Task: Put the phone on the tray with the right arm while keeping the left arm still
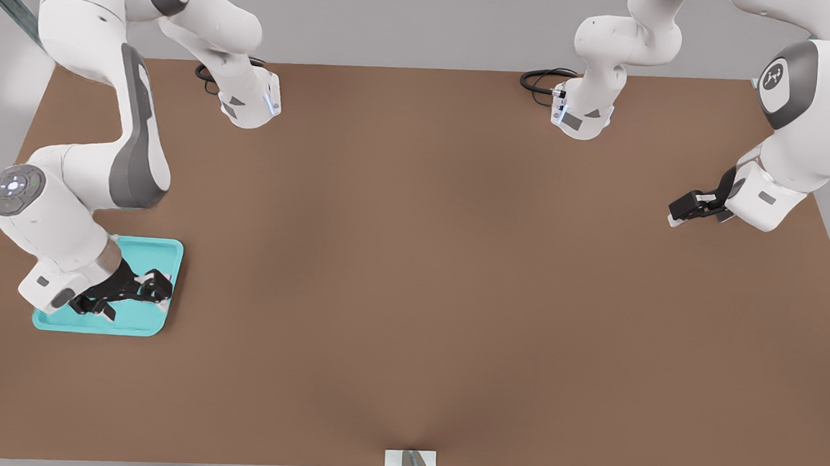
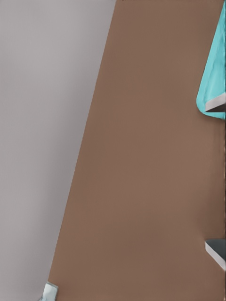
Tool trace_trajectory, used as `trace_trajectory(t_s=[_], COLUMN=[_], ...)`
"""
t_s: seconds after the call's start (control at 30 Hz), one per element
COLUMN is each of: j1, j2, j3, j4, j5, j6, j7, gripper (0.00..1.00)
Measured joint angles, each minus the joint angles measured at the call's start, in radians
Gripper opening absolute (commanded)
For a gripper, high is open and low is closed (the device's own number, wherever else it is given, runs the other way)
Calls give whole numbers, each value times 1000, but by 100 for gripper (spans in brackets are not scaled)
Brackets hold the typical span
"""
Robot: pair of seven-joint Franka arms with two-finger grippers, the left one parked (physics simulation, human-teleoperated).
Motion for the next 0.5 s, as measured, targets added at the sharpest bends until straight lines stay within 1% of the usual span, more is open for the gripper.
trace_trajectory(t_s=[0.03,0.07,0.1,0.13,0.2,0.27,0.5], j1=[84,184,252,290,309,289,294], j2=[-80,-125,-142,-144,-148,-156,-187], j3=[-92,-190,-256,-294,-337,-368,-380], j4=[-53,-76,-43,10,67,78,65], j5=[13,32,47,59,78,99,125], j6=[-42,-88,-140,-195,-294,-369,-493], j7=[7,15,25,34,45,52,70], gripper=[100,100,100,100,100,100,100])
